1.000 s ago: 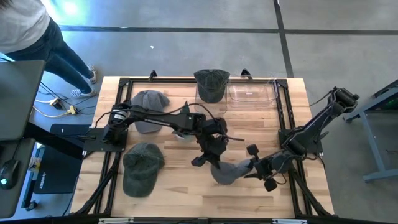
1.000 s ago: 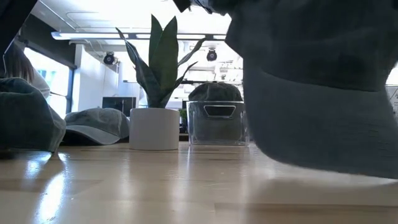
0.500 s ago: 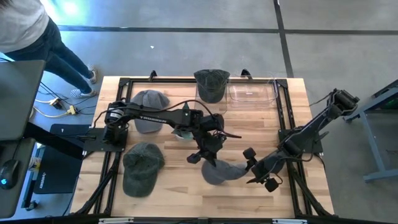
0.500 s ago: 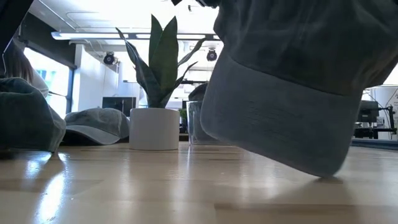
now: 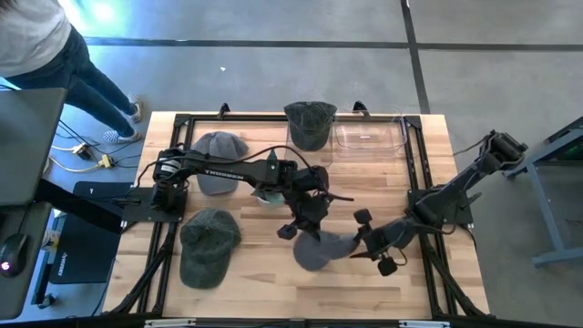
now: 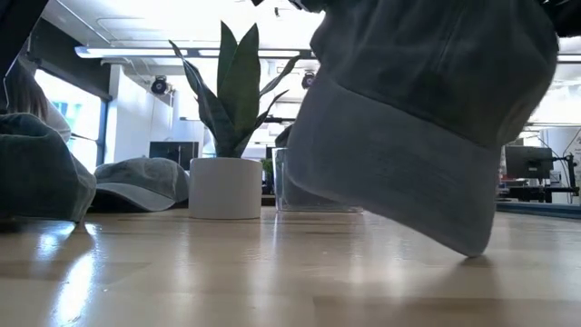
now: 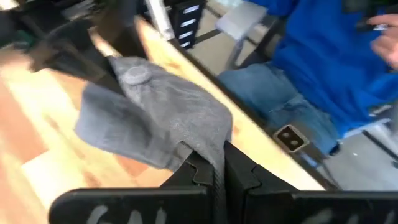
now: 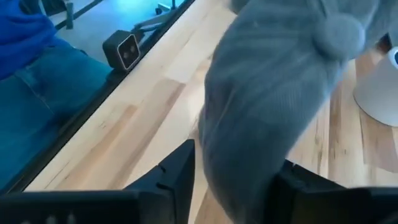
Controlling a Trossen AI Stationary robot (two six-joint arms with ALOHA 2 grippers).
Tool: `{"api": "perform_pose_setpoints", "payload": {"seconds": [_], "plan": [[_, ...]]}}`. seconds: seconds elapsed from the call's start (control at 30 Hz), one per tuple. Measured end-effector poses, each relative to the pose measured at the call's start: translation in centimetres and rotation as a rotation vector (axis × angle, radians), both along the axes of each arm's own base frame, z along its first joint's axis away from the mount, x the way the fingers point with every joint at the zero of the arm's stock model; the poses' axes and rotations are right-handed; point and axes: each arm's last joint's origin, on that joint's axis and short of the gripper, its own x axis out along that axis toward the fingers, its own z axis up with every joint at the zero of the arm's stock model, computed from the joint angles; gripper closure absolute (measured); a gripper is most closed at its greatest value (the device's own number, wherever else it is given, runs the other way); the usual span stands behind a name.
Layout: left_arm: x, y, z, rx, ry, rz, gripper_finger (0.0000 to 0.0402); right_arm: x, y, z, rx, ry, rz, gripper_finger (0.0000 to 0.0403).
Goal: Pick & Place hat
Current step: Put the bottom gray cap into the right transparent bin
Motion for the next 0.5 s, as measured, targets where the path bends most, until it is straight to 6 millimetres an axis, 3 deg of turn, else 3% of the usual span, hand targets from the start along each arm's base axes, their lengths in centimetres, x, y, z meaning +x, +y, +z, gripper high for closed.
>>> {"api": "perform_pose_setpoints", "payload": {"seconds": [0.23, 0.5], "plan": [[0.3, 0.2, 0.1, 0.05, -0.023, 0.069, 0.0399, 1.8, -0.4, 0.1, 0.031, -0.089, -0.023, 0.0216], [0.3, 0.2, 0.1, 0.057, -0.027, 0.081, 0.0399, 2.6, -1.0, 0.7, 0.105, -0.143, -0.099, 0.0226]]}}
